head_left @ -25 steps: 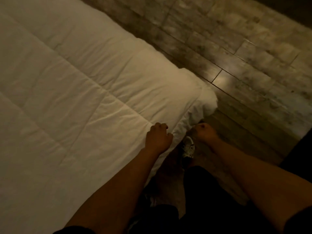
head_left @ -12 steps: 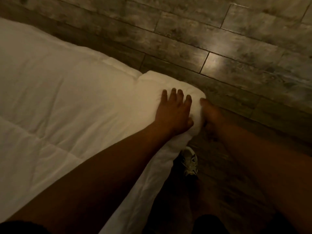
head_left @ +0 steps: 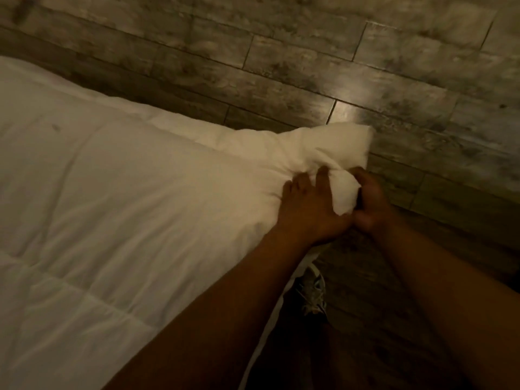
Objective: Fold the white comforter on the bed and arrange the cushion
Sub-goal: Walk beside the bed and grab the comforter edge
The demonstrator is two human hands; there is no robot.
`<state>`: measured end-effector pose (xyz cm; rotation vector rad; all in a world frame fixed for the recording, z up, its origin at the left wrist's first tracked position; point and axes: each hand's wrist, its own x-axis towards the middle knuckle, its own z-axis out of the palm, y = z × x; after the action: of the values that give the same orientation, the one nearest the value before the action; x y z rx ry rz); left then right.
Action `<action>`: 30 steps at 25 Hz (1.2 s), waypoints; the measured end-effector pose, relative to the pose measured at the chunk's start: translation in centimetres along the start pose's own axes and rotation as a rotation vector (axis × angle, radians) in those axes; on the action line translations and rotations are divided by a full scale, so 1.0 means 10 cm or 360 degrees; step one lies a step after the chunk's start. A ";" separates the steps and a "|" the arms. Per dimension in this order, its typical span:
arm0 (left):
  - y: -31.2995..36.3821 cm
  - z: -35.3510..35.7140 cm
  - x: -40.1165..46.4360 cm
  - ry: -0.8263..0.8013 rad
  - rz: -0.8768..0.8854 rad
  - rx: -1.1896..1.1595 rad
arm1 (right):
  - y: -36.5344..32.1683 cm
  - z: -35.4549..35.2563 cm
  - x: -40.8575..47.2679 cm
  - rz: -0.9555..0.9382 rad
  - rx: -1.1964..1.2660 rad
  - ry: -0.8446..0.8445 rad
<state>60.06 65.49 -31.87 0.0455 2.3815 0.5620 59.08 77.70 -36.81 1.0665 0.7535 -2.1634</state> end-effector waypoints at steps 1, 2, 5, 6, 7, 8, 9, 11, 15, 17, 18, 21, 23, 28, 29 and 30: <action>-0.02 -0.07 -0.05 0.0066 -0.0106 -0.0507 | -0.01 0.04 -0.11 -0.0048 -0.0045 -0.0064; -0.04 -0.21 -0.10 0.0120 -0.0270 -0.1076 | -0.01 0.10 -0.24 -0.0095 -0.0091 -0.0106; -0.16 -0.86 -0.27 0.0087 -0.0650 -0.2267 | 0.11 0.35 -0.63 -0.0156 -0.0402 -0.0134; -0.20 -1.12 -0.38 -0.0008 -0.0648 -0.2399 | 0.16 0.49 -0.79 -0.0160 -0.0698 -0.0186; -0.25 -1.36 -0.48 -0.0062 -0.0603 -0.2459 | 0.21 0.65 -0.95 -0.0169 -0.1086 -0.0239; -0.29 -1.56 -0.57 -0.0085 -0.0608 -0.2498 | 0.24 0.83 -1.11 -0.0185 -0.1463 -0.0301; -0.34 -1.72 -0.67 -0.0072 -0.0650 -0.2414 | 0.25 1.00 -1.25 -0.0200 -0.1767 -0.0408; -0.46 -2.07 -1.02 -0.0026 -0.0850 -0.2078 | 0.37 1.40 -1.57 -0.0260 -0.2217 -0.0744; -1.04 -2.49 -1.48 0.0229 -0.1067 -0.1673 | 0.84 1.93 -1.91 -0.0345 -0.2481 -0.1180; -1.43 -2.46 -1.71 0.0446 -0.1039 -0.1496 | 1.19 2.03 -1.98 -0.0316 -0.2400 -0.1249; -1.64 -2.39 -1.89 0.0567 -0.0983 -0.1475 | 1.40 2.06 -2.03 -0.0277 -0.2346 -0.1237; -2.33 -2.09 -2.52 0.0811 -0.1028 -0.1746 | 2.06 2.03 -2.18 -0.0148 -0.2298 -0.1062; -2.69 -1.84 -3.11 0.0940 -0.1140 -0.2062 | 2.54 1.93 -2.25 -0.0170 -0.2425 -0.1086; -3.31 -1.22 -4.70 0.1193 -0.1121 -0.2354 | 3.93 1.72 -2.47 -0.0206 -0.2796 -0.1557; -3.46 -1.09 -5.05 0.1242 -0.1136 -0.2393 | 4.23 1.73 -2.56 -0.0195 -0.2865 -0.1656; -3.63 -0.95 -5.38 0.1298 -0.1150 -0.2431 | 4.52 1.75 -2.68 -0.0172 -0.2887 -0.1761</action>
<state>99.56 19.33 -7.18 -1.8482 1.6905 2.0296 96.49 42.82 -15.59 -0.9834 1.4898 -0.9055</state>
